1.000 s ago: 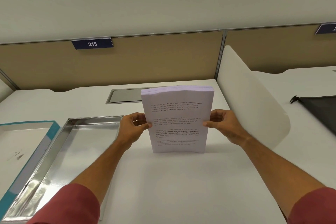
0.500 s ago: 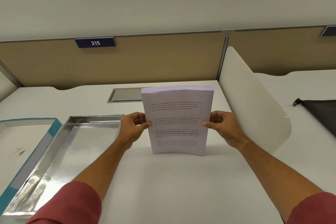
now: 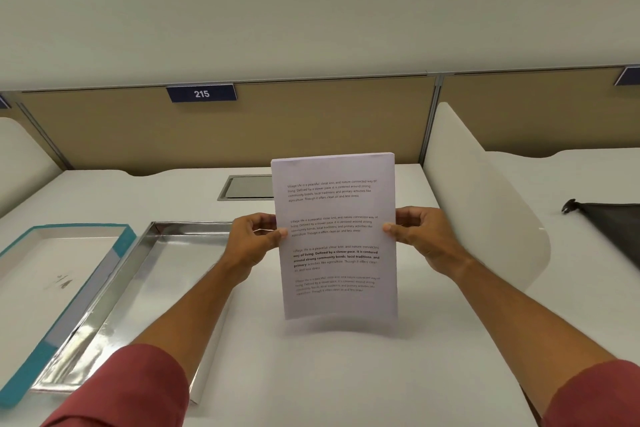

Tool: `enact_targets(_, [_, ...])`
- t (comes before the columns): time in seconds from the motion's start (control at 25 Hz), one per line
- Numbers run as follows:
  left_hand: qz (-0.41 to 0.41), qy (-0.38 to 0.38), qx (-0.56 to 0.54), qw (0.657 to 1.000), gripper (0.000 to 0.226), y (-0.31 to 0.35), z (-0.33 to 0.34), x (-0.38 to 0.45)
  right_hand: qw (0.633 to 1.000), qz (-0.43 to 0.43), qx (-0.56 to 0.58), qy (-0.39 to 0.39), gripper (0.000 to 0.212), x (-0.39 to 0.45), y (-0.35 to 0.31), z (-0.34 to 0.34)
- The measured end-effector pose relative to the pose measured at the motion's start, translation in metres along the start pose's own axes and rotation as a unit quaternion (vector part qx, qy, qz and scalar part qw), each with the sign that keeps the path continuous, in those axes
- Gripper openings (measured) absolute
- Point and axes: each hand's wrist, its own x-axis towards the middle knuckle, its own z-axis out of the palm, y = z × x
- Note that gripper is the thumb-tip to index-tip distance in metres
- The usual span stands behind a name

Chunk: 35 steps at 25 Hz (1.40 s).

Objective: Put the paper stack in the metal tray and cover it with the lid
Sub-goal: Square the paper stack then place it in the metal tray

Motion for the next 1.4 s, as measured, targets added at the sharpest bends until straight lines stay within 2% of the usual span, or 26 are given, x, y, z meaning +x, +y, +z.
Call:
enact_targets(0.32, [-0.018, 0.037, -0.013, 0.999, 0.026, 0.012, -0.017, -0.025, 0.999, 0.035, 0.012, -0.014, 0.027, -0.009, -0.013, 0.024])
enact_targets(0.72, [-0.086, 0.097, -0.037, 0.991, 0.024, 0.011, -0.07, -0.041, 0.996, 0.087, 0.026, -0.024, 0.023, -0.006, -0.021, 0.088])
enact_targets(0.92, [-0.129, 0.101, -0.032, 0.986, 0.011, -0.001, -0.125, -0.037, 0.99, 0.139, 0.029, -0.019, 0.021, -0.004, -0.021, 0.148])
enact_targets(1.12, [-0.18, 0.11, -0.031, 0.977, 0.009, -0.015, -0.201, -0.029, 0.982, 0.186, 0.026, -0.005, 0.019, -0.003, -0.014, 0.227])
enact_targets(1.32, [-0.209, 0.128, -0.018, 0.969, 0.024, -0.035, -0.262, -0.018, 0.972, 0.232, 0.02, 0.026, 0.009, -0.005, 0.002, 0.303])
enact_targets(1.4, [-0.222, 0.127, 0.0, 0.967, 0.023, -0.044, -0.278, -0.014, 0.969, 0.244, 0.016, 0.041, 0.01, -0.005, 0.009, 0.327])
